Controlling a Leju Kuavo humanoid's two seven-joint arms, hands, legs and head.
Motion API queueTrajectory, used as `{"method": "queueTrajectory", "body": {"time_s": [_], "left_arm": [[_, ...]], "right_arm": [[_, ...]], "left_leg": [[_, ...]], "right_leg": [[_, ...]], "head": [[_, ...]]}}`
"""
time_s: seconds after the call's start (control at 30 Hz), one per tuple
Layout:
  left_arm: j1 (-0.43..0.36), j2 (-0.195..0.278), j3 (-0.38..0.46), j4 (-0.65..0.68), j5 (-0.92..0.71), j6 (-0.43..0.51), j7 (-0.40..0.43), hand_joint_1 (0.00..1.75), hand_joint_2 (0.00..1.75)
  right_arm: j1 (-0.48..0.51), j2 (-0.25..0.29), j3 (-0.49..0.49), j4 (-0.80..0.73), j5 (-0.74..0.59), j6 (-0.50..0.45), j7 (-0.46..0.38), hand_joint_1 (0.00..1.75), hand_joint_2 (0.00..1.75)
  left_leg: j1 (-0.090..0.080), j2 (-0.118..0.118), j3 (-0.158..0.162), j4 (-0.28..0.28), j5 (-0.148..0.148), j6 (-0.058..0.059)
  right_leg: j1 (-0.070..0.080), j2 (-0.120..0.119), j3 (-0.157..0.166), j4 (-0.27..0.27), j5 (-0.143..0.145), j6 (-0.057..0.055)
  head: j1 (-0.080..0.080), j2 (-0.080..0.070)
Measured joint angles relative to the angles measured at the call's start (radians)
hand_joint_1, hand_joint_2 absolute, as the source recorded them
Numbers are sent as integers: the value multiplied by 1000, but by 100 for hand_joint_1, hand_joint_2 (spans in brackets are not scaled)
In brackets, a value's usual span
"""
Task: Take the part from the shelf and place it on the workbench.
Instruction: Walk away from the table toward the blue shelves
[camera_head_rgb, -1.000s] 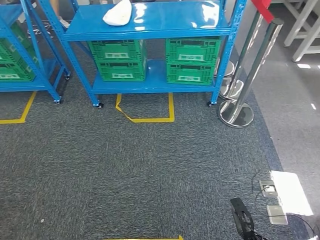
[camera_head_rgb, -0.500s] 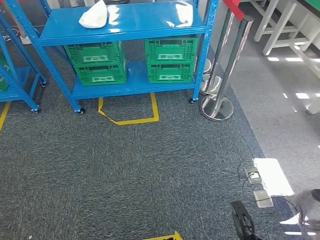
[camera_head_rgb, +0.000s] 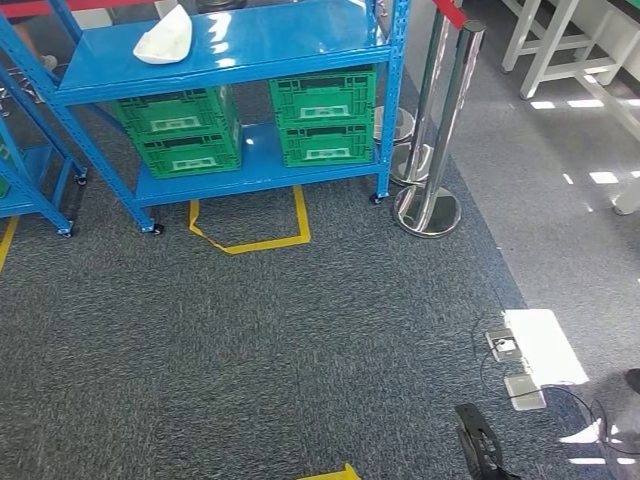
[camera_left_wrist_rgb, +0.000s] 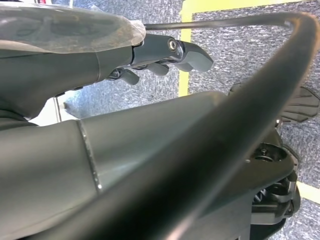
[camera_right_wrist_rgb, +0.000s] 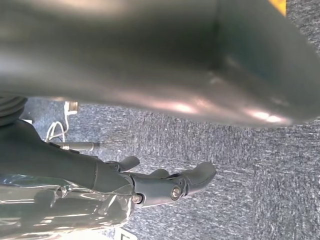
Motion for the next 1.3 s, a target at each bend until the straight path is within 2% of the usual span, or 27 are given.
{"method": "queueTrajectory", "body": {"time_s": [0.13, 0.17, 0.23, 0.27, 0.37, 0.4, 0.43, 0.5, 0.53, 0.57, 0.6, 0.67, 0.7, 0.77, 0.8, 0.87, 0.9, 0.93, 0.97, 1.03, 1.07, 1.1, 1.13, 1.17, 1.23, 1.27, 1.3], "left_arm": [[0, 4, 0, 0, 1, 4, 6, 0, 0], [-1, 5, 0, 0, 1, 4, 7, 0, 0], [-1, 4, 0, 0, 1, 5, 9, 0, 0], [-1, 2, 0, 0, 1, 5, 9, 0, 0], [-1, -1, 0, 0, 1, 5, 9, 0, 0], [0, -3, 0, 0, 2, 5, 9, 0, 0], [1, -5, 0, 0, 2, 5, 9, 0, 0], [4, -7, 0, 0, 3, 5, 9, 0, 0], [4, -4, 0, 0, 4, 6, 9, 0, 0], [3, -2, 0, 0, 4, 6, 9, 0, 0], [1, 1, 0, 0, 4, 6, 9, 0, 0], [-1, 2, 0, 0, 4, 7, 9, 0, 0], [-2, 2, -1, 0, 5, 7, 9, 0, 0], [-3, 0, -1, 0, 5, 7, 10, 0, 0], [-3, 0, -1, 0, 5, 7, 10, 0, 0], [-3, 0, -1, 0, 4, 7, 10, 0, 0], [-2, 0, -1, 0, 4, 7, 10, 0, 0], [0, 0, -1, 0, 4, 7, 10, 0, 0], [2, 0, -1, 0, 4, 7, 10, 0, 0], [4, 5, -1, 0, 4, 6, 10, 0, 0], [4, 8, -1, 0, 4, 6, 10, 0, 0], [3, 11, -1, 0, 4, 6, 9, 0, 0], [3, 14, -1, 0, 4, 5, 8, 0, 0], [2, 12, -1, 0, 4, 5, 7, 0, 0], [3, 10, -1, 0, 4, 5, 6, 0, 0], [3, 9, -1, 0, 4, 5, 5, 0, 0], [4, 8, -1, 0, 4, 4, 5, 0, 0]], "right_arm": [[-1, 6, 0, 1, -1, 3, 3, 0, 0], [-1, 7, 0, 1, -2, 3, 3, 0, 0], [-1, 7, 1, 1, -3, 4, 4, 0, 0], [-1, 7, 1, 1, -4, 4, 4, 0, 0], [0, 7, 1, 2, -6, 4, 6, 0, 0], [2, 7, 1, 3, -6, 4, 7, 0, 0], [4, 7, 1, 3, -6, 4, 8, 0, 0], [5, 7, 2, 4, -7, 4, 8, 0, 0], [5, 9, 2, 5, -7, 5, 9, 0, 0], [4, 10, 1, 5, -7, 5, 9, 0, 0], [4, 11, 1, 6, -7, 5, 9, 0, 0], [6, 11, 1, 7, -7, 4, 9, 0, 0], [8, 11, 1, 8, -7, 4, 10, 0, 0], [9, 10, 1, 8, -7, 4, 9, 0, 0], [9, 10, 1, 8, -7, 4, 9, 0, 0], [8, 10, 1, 8, -7, 4, 8, 0, 0], [8, 10, 1, 8, -7, 4, 8, 0, 0], [8, 10, 1, 8, -7, 4, 8, 0, 0], [8, 10, 2, 8, -7, 5, 8, 0, 0], [8, 14, 2, 8, -7, 5, 8, 0, 0], [8, 16, 2, 8, -8, 5, 8, 0, 0], [9, 19, 2, 8, -8, 6, 8, 0, 0], [9, 21, 2, 8, -9, 6, 8, 0, 0], [9, 19, 2, 8, -9, 6, 8, 0, 0], [8, 18, 2, 9, -10, 6, 8, 0, 0], [7, 17, 2, 9, -10, 6, 8, 0, 0], [5, 16, 2, 9, -11, 6, 7, 0, 0]], "left_leg": [[-5, -2, 0, 3, -5, -1], [-6, -2, 11, -17, 0, 3], [4, 2, 51, -84, 16, -3], [12, 4, 71, -114, 25, -11], [30, 5, 96, -133, 23, -37], [36, 4, 101, -130, 16, -46], [44, 3, 107, -124, 7, -58], [62, 2, 114, -98, -20, -85], [67, 1, 113, -77, -37, -101], [68, 0, 108, -56, -51, -113], [66, -1, 102, -41, -60, -123], [66, -3, 97, -29, -62, -131], [67, -4, 96, -24, -66, -132], [68, -5, 58, 46, -98, -127], [64, -6, 16, 121, -125, -122], [51, -8, -95, 285, -168, -109], [44, -9, -137, 334, -166, -99], [36, -11, -159, 340, -143, -87], [25, -13, -161, 304, -99, -70], [-1, -21, -127, 171, -3, -22], [-11, -24, -106, 111, 24, 0], [-19, -26, -87, 68, 31, 16], [-23, -26, -72, 42, 24, 24], [-23, -25, -57, 18, 17, 26], [-16, -22, -17, -24, 14, 18], [-12, -20, 3, -37, 13, 13], [-9, -20, 18, -46, 13, 6]], "right_leg": [[-9, -1, 4, -8, 0, 1], [-6, 0, 12, -18, 1, 3], [0, 0, 20, -17, -5, 8], [2, 0, 8, 14, -22, 13], [-13, 1, -93, 195, -92, 37], [-21, 1, -115, 225, -91, 49], [-30, 0, -119, 219, -70, 61], [-51, -5, -80, 113, 5, 94], [-57, -3, -60, 64, 25, 103], [-61, 0, -47, 37, 30, 100], [-61, 4, -43, 34, 20, 89], [-56, 9, -45, 50, 6, 55], [-53, 10, -44, 51, 2, 46], [-48, 11, -34, 47, -3, 33], [-45, 12, -29, 42, -6, 28], [-35, 12, -18, 35, -12, 18], [-29, 13, -11, 33, -17, 13], [-23, 16, -4, 32, -22, 8], [-17, 19, 5, 31, -28, 3], [-6, 25, 22, 22, -40, -1], [-4, 27, 29, 15, -44, -1], [-4, 28, 33, 6, -47, 1], [-5, 27, 41, 1, -44, 7], [-6, 26, 53, -3, -38, 12], [-4, 18, 66, 8, -42, 21], [-3, 15, 56, 36, -59, 23], [-4, 11, 29, 87, -83, 24]], "head": [[-2, 0], [-4, 0], [-2, 0], [1, 0], [10, 0], [11, 0], [12, 0], [15, 0], [22, 0], [27, 0], [25, 0], [11, 0], [2, 0], [-5, 0], [-7, 0], [-9, 0], [-10, 0], [-10, 0], [-10, 0], [-9, 0], [-7, 0], [-7, 0], [-6, 0], [-8, 0], [-8, 0], [-7, 0], [-4, 0]]}}
